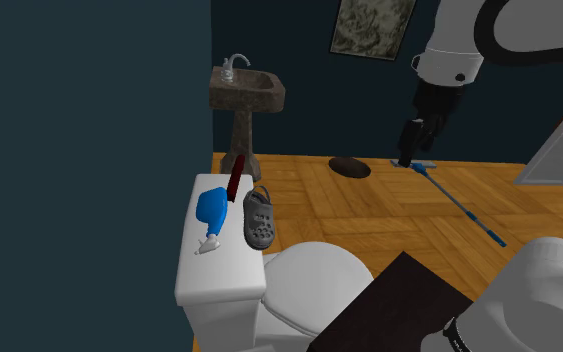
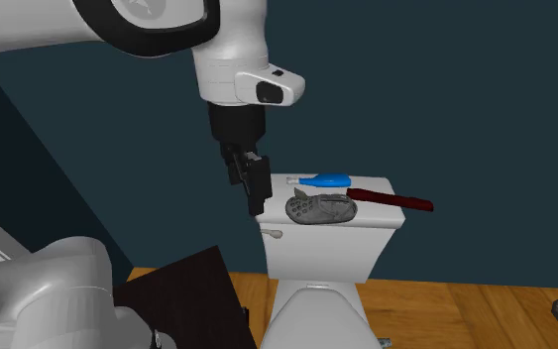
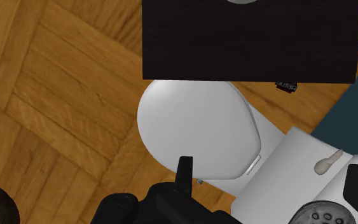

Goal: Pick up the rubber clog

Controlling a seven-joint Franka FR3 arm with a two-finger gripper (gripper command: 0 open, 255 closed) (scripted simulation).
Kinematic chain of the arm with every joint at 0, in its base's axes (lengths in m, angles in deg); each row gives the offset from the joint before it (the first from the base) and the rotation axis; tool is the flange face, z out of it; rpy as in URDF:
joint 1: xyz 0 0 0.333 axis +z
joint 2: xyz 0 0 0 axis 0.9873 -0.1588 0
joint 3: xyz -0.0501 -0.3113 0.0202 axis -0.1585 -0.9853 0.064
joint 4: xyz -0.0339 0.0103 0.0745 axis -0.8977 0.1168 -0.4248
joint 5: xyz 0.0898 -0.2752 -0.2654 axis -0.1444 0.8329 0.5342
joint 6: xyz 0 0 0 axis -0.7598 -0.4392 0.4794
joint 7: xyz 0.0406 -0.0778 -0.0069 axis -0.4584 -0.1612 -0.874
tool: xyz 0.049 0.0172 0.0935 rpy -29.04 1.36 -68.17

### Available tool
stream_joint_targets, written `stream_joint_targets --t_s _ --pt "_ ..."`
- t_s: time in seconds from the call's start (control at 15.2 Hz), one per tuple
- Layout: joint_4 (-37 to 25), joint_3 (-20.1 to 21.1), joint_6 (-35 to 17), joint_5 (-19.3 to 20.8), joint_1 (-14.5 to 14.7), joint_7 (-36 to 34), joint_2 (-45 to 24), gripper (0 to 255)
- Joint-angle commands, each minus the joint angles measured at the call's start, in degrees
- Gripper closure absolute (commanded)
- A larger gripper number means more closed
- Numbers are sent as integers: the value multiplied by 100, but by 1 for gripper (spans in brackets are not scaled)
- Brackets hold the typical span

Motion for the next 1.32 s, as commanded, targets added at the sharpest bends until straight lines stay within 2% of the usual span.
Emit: stream_joint_targets --t_s 0.0,0.59,1.25 --pt "0 0 0 0 0 0 0 0" --pt "63 307 -1458 -307 -73 -830 -1503 0" --pt "-617 547 -2757 -388 -141 -1665 -3569 0"
